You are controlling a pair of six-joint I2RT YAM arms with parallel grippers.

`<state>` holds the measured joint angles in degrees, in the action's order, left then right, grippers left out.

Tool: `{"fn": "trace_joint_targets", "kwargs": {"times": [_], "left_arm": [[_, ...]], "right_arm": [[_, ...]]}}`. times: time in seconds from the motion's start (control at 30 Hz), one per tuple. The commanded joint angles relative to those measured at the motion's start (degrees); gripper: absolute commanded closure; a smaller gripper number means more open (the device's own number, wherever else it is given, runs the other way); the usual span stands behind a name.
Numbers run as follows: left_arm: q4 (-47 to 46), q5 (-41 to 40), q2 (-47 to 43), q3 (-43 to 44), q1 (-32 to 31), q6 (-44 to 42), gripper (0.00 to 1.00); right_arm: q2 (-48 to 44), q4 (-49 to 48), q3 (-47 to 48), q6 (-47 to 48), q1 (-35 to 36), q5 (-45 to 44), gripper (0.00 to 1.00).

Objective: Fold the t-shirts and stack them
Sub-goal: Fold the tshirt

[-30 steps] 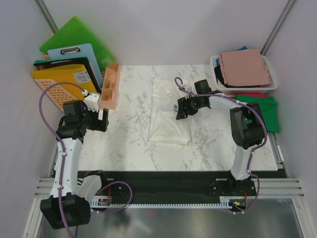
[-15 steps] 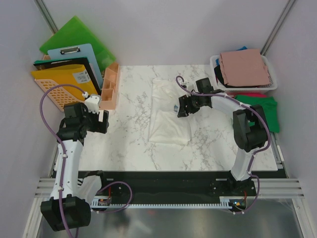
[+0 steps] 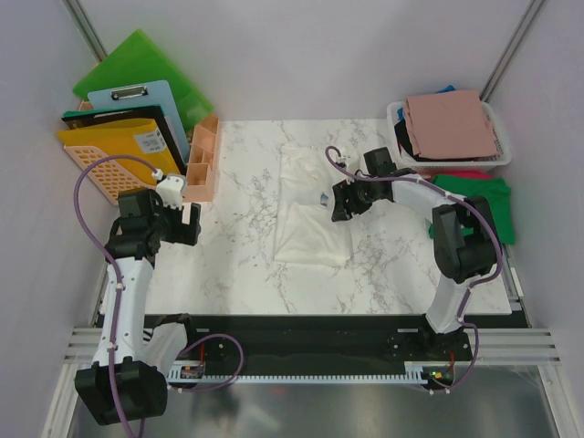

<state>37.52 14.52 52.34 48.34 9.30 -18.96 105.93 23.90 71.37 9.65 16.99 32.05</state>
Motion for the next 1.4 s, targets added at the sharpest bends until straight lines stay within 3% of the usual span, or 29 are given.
{"fn": "trace_joint_targets", "kwargs": {"times": [0.0,0.3,0.37,0.4,0.43,0.53,0.97,1.37], "left_arm": [[-2.0,0.2,-0.2,-0.4,0.3,-1.4,0.0],[-2.0,0.0,0.0,-0.2,0.3,-1.3,0.0],[-1.9,-0.1,-0.1,-0.3,0.3,-1.4,0.0],[-2.0,-0.2,-0.1,-0.4,0.3,-1.5,0.0],[-2.0,-0.3,-0.1,-0.4,0.2,-1.4,0.0],[-2.0,-0.1,0.0,-0.6,0.3,-1.5,0.0],[-2.6,-0.1,1.3,-1.5,0.3,-1.9,0.0],[-2.8,-0.2,0.7,-2.5,0.2,-2.0,0.0]], "right_arm": [[0.9,0.0,-0.9,2.1,-0.1,0.1,0.32],[4.4,0.4,-1.2,2.8,-0.2,2.3,0.33],[4.9,0.4,-0.9,2.9,-0.1,2.7,0.4],[5.2,0.6,-0.8,3.4,-0.1,3.2,0.46],[5.3,0.7,-0.6,3.4,0.0,3.3,0.63],[5.0,1.3,0.4,3.4,0.8,2.6,1.0],[-0.7,5.5,6.0,3.5,7.6,0.6,1.0],[3.1,6.3,14.7,2.7,9.1,-2.0,1.0]]}}
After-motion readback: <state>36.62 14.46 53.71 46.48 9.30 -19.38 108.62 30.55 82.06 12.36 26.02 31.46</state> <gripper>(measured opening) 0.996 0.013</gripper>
